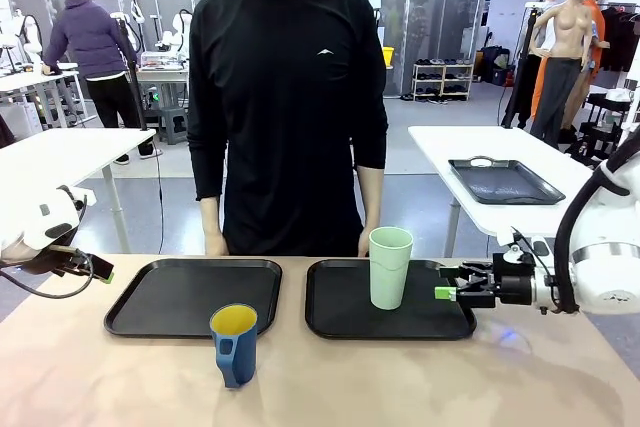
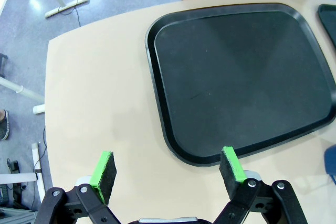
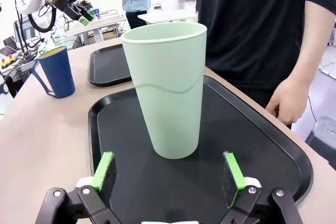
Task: Sort and store the cups by type.
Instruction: Place the picked Reusable plastic cup into the Flat Tray indicated by the person, then pick up the Handle plastic cup and place it into the empty Flat Tray.
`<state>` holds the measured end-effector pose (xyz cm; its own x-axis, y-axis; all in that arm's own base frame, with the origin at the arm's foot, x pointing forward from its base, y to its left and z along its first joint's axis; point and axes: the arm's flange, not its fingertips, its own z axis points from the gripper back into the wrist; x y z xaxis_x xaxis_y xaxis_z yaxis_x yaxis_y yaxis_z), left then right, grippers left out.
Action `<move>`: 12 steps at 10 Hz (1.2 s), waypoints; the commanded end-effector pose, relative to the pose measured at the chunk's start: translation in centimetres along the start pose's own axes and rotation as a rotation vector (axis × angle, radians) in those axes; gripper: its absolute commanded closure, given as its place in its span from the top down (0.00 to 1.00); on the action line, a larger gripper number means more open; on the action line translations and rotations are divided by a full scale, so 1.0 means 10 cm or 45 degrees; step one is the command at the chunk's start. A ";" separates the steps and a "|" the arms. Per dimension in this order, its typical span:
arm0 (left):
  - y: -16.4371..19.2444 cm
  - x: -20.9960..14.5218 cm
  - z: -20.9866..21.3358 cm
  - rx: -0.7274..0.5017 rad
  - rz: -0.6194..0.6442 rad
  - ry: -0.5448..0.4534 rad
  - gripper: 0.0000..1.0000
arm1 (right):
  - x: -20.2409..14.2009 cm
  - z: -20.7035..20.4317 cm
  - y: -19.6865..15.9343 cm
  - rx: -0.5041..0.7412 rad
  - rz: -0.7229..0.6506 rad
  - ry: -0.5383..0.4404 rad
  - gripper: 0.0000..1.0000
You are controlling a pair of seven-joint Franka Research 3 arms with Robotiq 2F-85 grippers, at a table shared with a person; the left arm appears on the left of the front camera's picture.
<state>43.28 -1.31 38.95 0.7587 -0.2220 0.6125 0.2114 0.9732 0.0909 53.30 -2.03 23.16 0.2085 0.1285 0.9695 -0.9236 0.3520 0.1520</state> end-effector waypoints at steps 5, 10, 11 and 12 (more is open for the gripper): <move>0.00 0.00 0.00 0.006 -0.003 -0.001 1.00 | -0.02 -0.02 -0.01 0.007 0.007 -0.003 1.00; 0.00 0.00 0.00 0.006 -0.003 -0.001 1.00 | -0.02 -0.02 -0.01 0.007 0.007 -0.003 1.00; 0.00 0.00 0.00 0.006 -0.003 -0.001 1.00 | -0.02 -0.02 -0.01 0.007 0.007 -0.003 1.00; 0.00 0.00 0.00 0.006 -0.003 -0.001 1.00 | -0.02 -0.02 -0.01 0.007 0.007 -0.003 1.00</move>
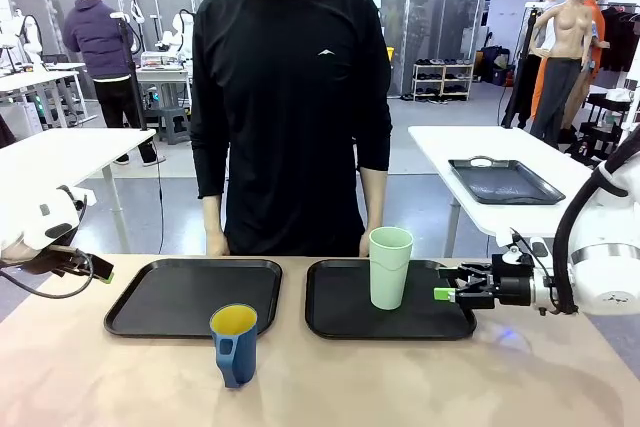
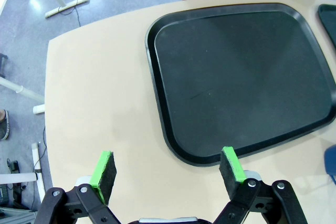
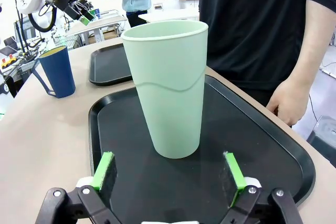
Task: Sort and store the cups by type.
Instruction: Pick up the Handle plastic cup and place it into the empty Flat Tray.
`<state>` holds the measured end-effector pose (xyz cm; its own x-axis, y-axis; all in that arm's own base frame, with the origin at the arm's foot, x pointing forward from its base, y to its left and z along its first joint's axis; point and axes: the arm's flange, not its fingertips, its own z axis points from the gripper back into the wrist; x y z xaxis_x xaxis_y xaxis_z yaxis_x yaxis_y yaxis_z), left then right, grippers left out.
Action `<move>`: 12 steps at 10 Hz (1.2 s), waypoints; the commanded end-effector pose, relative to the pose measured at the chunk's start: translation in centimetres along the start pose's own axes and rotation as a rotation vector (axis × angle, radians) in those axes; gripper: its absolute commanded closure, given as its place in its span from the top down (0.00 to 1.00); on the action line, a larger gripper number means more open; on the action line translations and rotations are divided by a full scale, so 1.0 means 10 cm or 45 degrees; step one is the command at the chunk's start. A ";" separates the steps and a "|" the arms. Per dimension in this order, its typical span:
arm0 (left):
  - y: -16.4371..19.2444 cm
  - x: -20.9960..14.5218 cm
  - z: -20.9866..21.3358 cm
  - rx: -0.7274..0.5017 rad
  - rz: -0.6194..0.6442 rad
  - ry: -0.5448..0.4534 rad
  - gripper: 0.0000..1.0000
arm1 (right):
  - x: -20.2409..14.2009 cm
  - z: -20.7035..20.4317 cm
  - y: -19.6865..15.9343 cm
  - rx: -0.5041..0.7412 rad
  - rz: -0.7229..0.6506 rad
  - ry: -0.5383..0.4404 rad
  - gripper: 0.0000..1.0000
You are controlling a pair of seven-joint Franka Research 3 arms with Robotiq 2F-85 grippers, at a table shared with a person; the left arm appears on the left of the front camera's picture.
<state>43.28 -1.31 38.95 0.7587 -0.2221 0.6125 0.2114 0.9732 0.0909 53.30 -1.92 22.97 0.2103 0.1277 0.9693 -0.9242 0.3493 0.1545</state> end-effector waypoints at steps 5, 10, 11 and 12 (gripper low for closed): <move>0.00 0.00 0.00 0.006 -0.003 -0.001 1.00 | 0.15 0.10 0.20 -0.046 0.103 0.140 1.00; 0.00 0.00 0.00 0.006 -0.003 -0.001 1.00 | 0.66 0.55 1.05 -0.227 0.267 0.691 1.00; 0.00 0.00 0.00 0.006 -0.003 -0.001 1.00 | 0.72 0.61 1.20 -0.277 0.298 0.786 1.00; 0.00 0.00 0.00 0.006 -0.003 -0.001 1.00 | 0.75 0.65 1.31 -0.327 0.311 0.891 1.00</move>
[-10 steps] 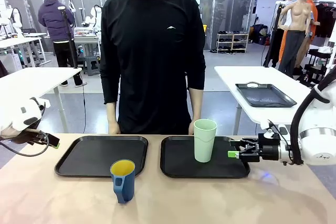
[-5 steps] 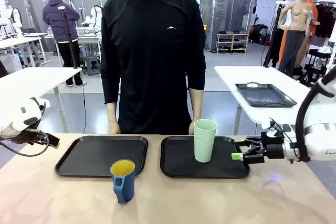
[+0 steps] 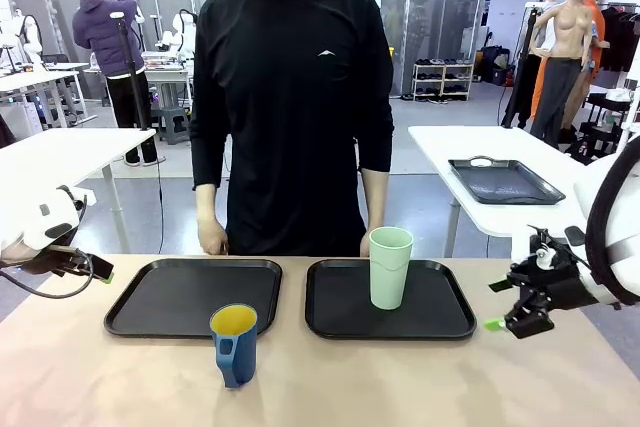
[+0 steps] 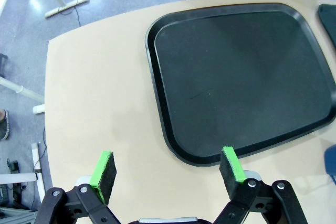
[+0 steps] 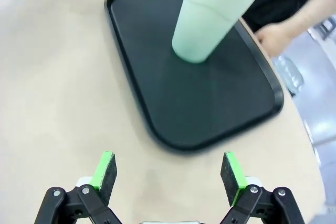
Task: Sort and store the cups by type.
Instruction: Pick up the Handle plastic cup and place it into the empty Flat Tray.
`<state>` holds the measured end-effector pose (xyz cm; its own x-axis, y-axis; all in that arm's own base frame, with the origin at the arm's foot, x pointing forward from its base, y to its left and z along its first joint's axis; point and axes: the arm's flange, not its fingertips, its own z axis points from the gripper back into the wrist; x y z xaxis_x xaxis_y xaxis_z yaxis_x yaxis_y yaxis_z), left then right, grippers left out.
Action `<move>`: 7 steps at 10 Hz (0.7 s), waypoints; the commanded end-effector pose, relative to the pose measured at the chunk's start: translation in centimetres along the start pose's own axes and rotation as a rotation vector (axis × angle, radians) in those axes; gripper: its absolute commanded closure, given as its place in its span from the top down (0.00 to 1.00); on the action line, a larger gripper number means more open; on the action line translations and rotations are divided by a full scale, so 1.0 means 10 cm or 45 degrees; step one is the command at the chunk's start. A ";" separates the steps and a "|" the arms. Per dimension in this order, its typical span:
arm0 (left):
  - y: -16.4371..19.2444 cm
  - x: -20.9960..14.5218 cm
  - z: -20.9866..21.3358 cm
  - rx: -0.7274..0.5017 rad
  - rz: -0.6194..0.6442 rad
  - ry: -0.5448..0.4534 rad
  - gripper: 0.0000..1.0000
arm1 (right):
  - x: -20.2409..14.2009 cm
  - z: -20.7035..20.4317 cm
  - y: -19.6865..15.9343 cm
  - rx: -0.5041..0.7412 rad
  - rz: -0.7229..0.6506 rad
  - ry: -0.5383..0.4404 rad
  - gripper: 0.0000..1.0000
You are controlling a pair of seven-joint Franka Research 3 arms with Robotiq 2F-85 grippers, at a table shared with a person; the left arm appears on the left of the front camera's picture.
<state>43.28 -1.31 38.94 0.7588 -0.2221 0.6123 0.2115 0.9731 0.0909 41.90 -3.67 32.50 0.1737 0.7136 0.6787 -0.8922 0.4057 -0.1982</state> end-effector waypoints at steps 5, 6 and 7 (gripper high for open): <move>0.00 0.00 0.00 0.006 -0.003 -0.001 1.00 | 0.23 0.17 0.34 -0.019 0.047 0.237 1.00; 0.00 0.00 0.00 0.006 -0.003 -0.001 1.00 | 0.16 0.04 0.11 -0.071 0.039 0.228 1.00; 0.00 0.00 0.00 0.006 -0.003 -0.001 1.00 | 0.16 0.04 0.11 -0.071 0.039 0.228 1.00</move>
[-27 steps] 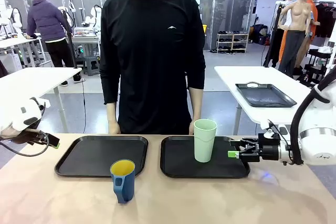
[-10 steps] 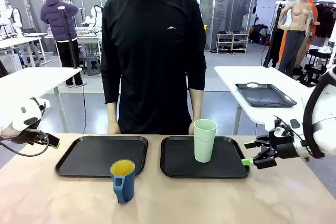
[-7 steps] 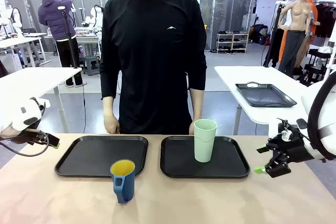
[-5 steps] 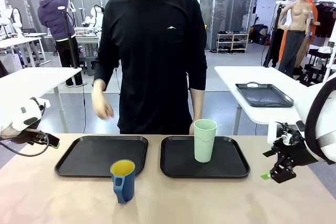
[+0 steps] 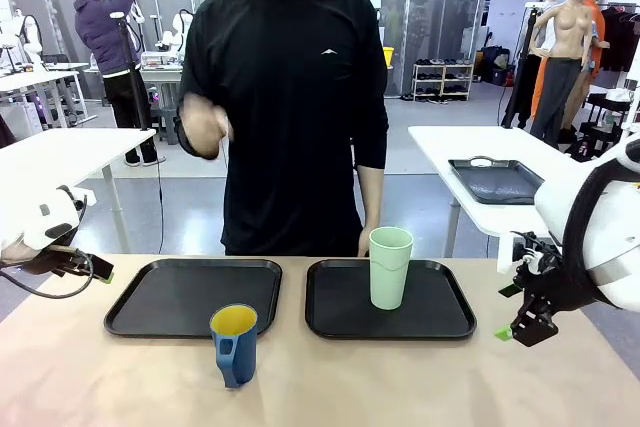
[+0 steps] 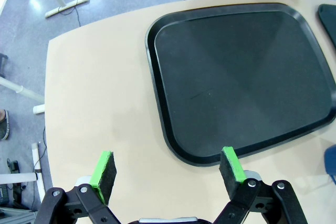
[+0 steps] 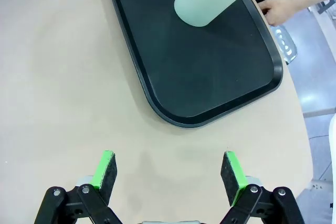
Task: Sort and store the cups by type.
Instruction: Pick up the Handle plastic cup and place it into the empty Flat Tray.
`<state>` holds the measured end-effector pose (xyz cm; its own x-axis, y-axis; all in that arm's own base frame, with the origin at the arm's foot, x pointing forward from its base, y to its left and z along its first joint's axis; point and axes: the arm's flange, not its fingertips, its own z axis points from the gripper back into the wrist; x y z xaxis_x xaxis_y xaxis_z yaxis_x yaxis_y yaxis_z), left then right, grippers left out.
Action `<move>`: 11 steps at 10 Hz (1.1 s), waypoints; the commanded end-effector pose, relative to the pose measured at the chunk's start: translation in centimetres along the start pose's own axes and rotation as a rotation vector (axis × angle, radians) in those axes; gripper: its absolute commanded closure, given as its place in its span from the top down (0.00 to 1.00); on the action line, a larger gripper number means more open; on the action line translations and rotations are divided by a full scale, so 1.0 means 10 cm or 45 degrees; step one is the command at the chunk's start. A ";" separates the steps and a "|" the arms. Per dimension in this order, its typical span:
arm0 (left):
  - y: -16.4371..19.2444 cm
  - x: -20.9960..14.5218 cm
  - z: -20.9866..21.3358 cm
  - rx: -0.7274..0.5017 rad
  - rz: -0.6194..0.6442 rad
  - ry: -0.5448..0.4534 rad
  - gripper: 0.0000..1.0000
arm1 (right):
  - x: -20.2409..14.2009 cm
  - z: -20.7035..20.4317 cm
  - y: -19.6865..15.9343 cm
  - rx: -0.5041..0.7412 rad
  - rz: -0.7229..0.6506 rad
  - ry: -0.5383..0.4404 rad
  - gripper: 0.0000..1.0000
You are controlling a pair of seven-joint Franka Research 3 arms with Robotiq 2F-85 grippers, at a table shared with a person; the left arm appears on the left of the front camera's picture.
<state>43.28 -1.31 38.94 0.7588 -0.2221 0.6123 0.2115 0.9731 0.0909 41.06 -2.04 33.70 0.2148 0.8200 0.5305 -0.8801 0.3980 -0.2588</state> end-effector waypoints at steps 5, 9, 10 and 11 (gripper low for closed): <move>0.00 0.00 0.00 0.006 -0.003 -0.001 1.00 | -0.02 0.01 -0.01 -0.010 -0.013 -0.005 1.00; 0.00 0.00 0.00 0.006 -0.003 -0.001 1.00 | -0.02 0.01 -0.01 -0.010 -0.013 -0.005 1.00; 0.00 0.00 0.00 0.006 -0.003 -0.001 1.00 | -0.02 0.01 -0.01 -0.010 -0.013 -0.005 1.00; 0.00 0.00 0.00 0.000 0.000 0.000 1.00 | -0.02 0.01 -0.01 -0.010 -0.013 -0.005 1.00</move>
<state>43.28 -1.31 38.94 0.7588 -0.2221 0.6123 0.2115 0.9731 0.0909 41.05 -2.21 33.69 0.2187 0.8185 0.5312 -0.8782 0.4024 -0.2584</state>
